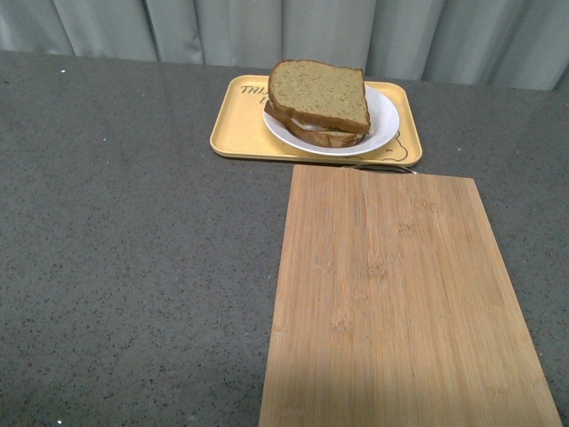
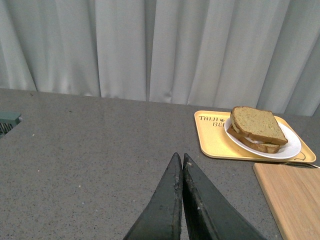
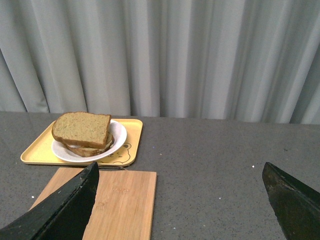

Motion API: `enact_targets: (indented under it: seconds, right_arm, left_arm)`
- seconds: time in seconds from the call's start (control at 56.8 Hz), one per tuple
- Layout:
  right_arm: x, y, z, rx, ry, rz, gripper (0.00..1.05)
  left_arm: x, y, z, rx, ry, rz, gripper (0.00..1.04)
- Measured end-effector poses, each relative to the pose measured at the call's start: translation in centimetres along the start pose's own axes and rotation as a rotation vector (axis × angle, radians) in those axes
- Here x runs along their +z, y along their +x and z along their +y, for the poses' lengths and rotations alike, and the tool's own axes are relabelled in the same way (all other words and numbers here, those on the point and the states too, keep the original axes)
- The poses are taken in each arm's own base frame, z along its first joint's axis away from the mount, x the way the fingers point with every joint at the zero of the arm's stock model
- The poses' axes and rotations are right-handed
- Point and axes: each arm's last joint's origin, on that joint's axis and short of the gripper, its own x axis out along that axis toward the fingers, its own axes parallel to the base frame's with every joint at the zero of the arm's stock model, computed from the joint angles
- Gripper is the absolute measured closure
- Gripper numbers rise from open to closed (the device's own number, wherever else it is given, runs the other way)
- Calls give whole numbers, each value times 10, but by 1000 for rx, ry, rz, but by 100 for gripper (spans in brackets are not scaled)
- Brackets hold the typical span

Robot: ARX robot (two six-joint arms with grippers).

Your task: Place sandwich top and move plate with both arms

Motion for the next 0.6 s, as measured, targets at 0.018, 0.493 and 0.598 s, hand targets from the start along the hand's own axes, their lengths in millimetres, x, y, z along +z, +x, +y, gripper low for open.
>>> enact_targets:
  seconds: [0.018, 0.493, 0.598]
  right_arm:
    - [0, 0, 0, 0, 0, 0, 9]
    - [0, 0, 0, 0, 0, 0, 9]
    - [0, 0, 0, 0, 0, 0, 9]
  left_arm:
    - [0, 0, 0, 0, 0, 0, 101]
    - [-3, -12, 0, -1, 0, 6, 77]
    - [-3, -12, 0, -1, 0, 6, 60]
